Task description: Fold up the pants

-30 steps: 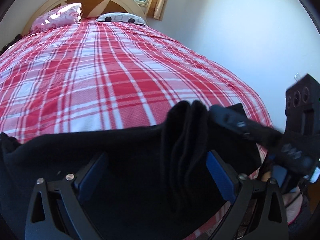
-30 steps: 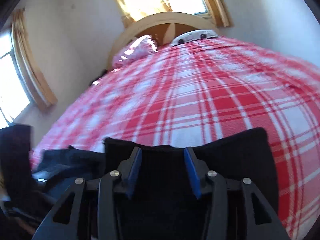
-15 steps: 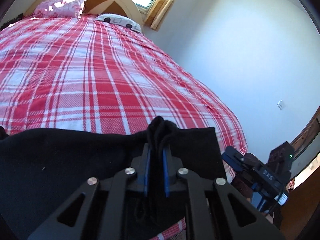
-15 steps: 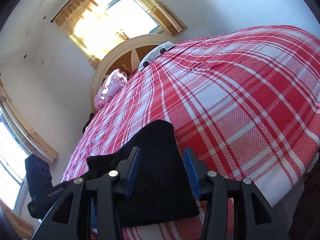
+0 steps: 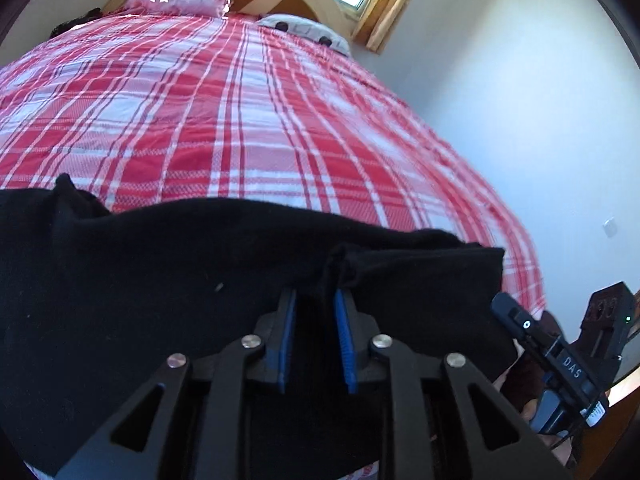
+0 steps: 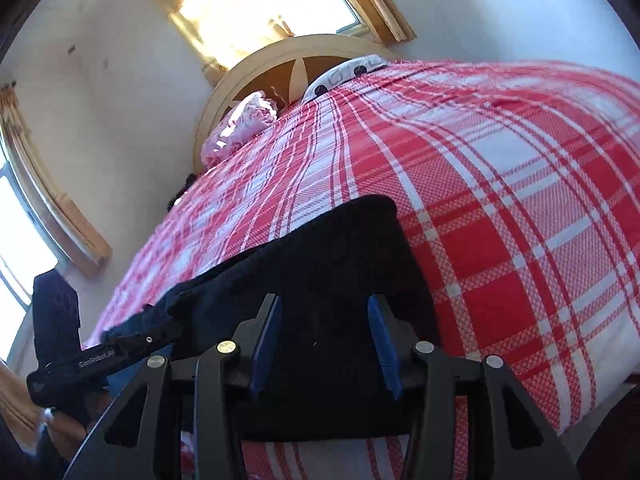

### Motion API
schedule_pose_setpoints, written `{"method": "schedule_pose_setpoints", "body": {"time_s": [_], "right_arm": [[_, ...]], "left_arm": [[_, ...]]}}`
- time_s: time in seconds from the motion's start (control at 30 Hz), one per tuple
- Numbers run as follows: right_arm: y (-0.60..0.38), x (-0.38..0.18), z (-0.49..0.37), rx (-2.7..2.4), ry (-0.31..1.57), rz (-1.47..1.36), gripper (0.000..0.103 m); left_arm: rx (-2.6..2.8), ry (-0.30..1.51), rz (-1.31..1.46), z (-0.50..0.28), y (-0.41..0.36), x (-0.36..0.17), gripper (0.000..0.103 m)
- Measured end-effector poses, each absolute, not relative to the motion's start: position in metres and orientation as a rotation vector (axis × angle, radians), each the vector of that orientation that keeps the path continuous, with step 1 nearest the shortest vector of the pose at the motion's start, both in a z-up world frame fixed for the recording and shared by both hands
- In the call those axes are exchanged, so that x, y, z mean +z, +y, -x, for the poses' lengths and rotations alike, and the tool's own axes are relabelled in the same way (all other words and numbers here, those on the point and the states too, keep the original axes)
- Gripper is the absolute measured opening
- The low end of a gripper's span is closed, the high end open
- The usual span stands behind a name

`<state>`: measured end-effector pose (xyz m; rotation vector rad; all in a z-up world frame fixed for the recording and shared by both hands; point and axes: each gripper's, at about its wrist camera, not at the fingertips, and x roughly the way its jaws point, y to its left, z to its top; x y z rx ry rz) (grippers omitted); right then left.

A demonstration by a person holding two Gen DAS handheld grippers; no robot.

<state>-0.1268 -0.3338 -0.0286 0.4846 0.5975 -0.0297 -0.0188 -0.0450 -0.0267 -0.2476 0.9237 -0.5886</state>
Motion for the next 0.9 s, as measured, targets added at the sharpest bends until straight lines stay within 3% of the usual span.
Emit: {"method": "schedule_pose_setpoints", "body": {"time_s": [0.13, 0.33, 0.5, 0.57, 0.63, 0.73, 0.8, 0.9], "right_arm": [[-0.330, -0.012, 0.133, -0.008, 0.553, -0.467, 0.048], [-0.332, -0.001, 0.123, -0.032, 0.505, -0.432, 0.048], [-0.349, -0.025, 0.072, -0.065, 0.598, -0.472, 0.049], [-0.348, -0.024, 0.069, -0.077, 0.586, -0.462, 0.049], [-0.345, -0.024, 0.073, -0.087, 0.573, -0.454, 0.049], [-0.342, -0.023, 0.078, -0.086, 0.555, -0.448, 0.049], [-0.343, -0.018, 0.086, -0.089, 0.531, -0.488, 0.049], [-0.333, -0.006, 0.104, -0.058, 0.469, -0.508, 0.049]], "left_arm": [[-0.500, 0.821, 0.192, 0.020, -0.033, -0.003, 0.040], [-0.648, 0.679, 0.099, 0.040, -0.065, 0.030, 0.040], [-0.735, 0.765, -0.015, 0.045, -0.112, 0.003, 0.040], [-0.707, 0.789, -0.068, 0.049, -0.114, -0.009, 0.040], [-0.676, 0.784, -0.103, 0.049, -0.108, -0.019, 0.033], [-0.636, 0.748, -0.142, 0.051, -0.094, -0.015, 0.035], [-0.559, 0.735, -0.158, 0.046, -0.082, -0.014, 0.059], [-0.520, 0.710, -0.092, 0.041, -0.047, -0.008, 0.062]]}}
